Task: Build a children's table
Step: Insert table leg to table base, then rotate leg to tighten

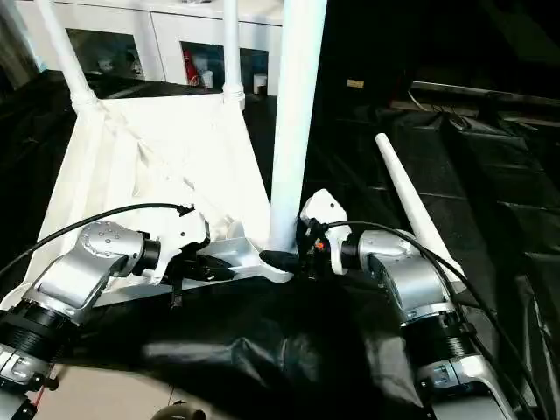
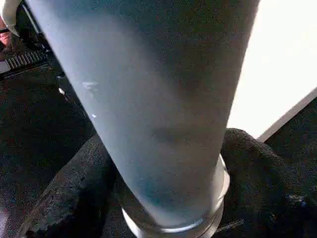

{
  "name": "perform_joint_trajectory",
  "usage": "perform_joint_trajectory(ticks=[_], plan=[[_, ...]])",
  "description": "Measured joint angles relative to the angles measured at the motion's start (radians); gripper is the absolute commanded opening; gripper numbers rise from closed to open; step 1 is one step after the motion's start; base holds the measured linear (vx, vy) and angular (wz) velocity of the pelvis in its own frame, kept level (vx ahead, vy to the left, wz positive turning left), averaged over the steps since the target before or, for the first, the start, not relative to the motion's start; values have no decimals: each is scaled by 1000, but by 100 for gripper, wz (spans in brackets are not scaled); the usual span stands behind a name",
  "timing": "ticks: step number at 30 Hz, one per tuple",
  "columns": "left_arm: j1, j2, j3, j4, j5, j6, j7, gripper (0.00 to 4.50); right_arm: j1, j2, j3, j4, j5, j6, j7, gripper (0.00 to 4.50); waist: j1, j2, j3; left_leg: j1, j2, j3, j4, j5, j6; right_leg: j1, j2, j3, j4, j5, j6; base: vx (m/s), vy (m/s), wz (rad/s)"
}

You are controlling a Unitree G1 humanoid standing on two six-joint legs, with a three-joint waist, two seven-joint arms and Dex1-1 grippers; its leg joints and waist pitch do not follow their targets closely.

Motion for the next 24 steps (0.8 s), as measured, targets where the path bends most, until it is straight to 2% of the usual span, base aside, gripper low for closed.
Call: perform_joint_trajectory(ticks=[6, 10, 14, 16, 19, 24], plan=[[0, 1, -4, 0, 0, 0, 0, 0, 6, 1, 2, 0, 3, -1, 1, 270, 0, 0, 0, 0, 0, 0, 1, 0, 0, 0, 0, 0, 1, 0, 0, 0, 0, 0], [1, -2, -5, 1, 0, 0, 0, 0, 9, 10, -1, 7, 7, 0, -4, 266, 0, 0, 0, 1, 0, 0, 2, 0, 0, 1, 0, 0, 2, 0, 0, 0, 0, 0], [-8, -32, 8, 31, 4, 26, 52, 0, 20, 71, -61, 70, 39, 1, -87, 265, -4, 0, -1, 5, 0, 0, 2, 0, 0, 5, 0, 0, 2, 1, 0, 0, 0, 0], [-35, -75, 11, 77, 16, 43, 111, 0, 9, 112, -98, 115, 39, 3, -170, 265, -11, 0, -1, 14, 0, 0, 3, 0, -1, 13, 0, 0, 0, 0, 1, 0, 0, 0], [-92, -164, 22, 164, 39, 78, 242, 0, -46, 180, -158, 208, 34, -1, -342, 265, -24, 0, -1, 17, 0, 0, 3, 1, -2, 16, -1, 0, -1, -2, 5, 0, 0, 0], [-172, -277, 47, 294, 59, 104, 419, 0, -135, 262, -215, 340, 12, -46, -594, 264, -32, 1, -2, 18, 0, 0, 2, 2, -3, 16, -1, 0, -1, 1, 5, 0, 0, 0]])
